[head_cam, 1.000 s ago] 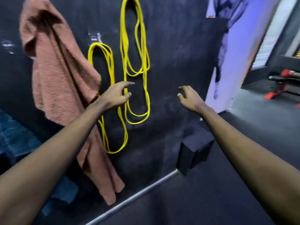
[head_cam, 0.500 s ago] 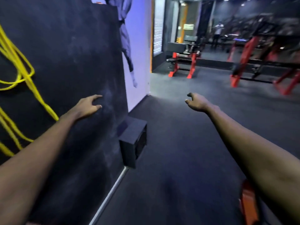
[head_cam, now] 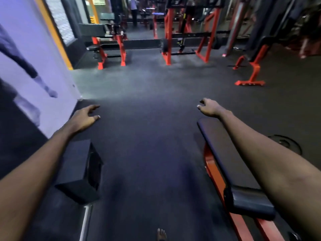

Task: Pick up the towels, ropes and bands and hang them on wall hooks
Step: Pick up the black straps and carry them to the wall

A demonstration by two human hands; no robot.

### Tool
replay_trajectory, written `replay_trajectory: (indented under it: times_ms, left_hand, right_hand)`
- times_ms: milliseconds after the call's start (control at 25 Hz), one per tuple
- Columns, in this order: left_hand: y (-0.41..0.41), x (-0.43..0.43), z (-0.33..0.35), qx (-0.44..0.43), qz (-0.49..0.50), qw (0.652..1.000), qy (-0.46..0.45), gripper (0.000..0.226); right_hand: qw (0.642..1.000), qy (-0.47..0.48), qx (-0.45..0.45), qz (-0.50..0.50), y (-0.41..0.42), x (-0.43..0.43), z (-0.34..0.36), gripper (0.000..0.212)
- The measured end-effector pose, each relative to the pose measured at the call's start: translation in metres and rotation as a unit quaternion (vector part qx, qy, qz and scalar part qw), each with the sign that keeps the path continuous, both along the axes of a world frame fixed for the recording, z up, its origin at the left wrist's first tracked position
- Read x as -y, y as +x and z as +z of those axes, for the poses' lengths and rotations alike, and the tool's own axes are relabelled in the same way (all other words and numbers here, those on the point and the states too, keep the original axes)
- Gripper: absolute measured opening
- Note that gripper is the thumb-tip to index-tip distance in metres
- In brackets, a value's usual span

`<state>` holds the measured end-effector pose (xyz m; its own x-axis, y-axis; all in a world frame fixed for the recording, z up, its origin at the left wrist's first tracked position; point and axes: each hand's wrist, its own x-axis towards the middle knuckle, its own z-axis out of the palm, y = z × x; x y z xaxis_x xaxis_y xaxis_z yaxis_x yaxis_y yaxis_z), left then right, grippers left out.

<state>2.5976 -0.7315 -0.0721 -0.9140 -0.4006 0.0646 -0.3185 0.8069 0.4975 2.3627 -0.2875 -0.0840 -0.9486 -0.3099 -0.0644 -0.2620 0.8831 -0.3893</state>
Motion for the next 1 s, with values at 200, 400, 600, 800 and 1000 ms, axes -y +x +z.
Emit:
replay_trajectory:
  times_ms: [200, 400, 600, 800, 1000]
  left_hand:
    - [-0.168, -0.015, -0.017, 0.032, -0.079, 0.996, 0.008, 0.053]
    - [-0.315, -0.064, -0.027, 0.072, -0.165, 0.983, 0.033, 0.057]
    - [-0.46, -0.117, -0.046, 0.07, -0.247, 0.966, 0.034, 0.056]
    - [-0.615, -0.16, -0.065, 0.081, -0.344, 0.935, 0.031, 0.054]
    - [-0.747, -0.209, -0.071, 0.109, -0.433, 0.894, 0.028, 0.055]
  right_hand:
    - [0.994, -0.015, 0.024, -0.107, -0.09, -0.064, -0.023, 0.05]
    - [0.982, -0.024, 0.045, -0.182, -0.151, -0.109, -0.031, 0.05]
    - [0.965, -0.014, 0.058, -0.255, -0.216, -0.142, -0.048, 0.05]
    - [0.94, 0.008, 0.067, -0.334, -0.289, -0.16, -0.063, 0.048]
    - [0.91, 0.0, 0.072, -0.409, -0.349, -0.189, -0.068, 0.031]
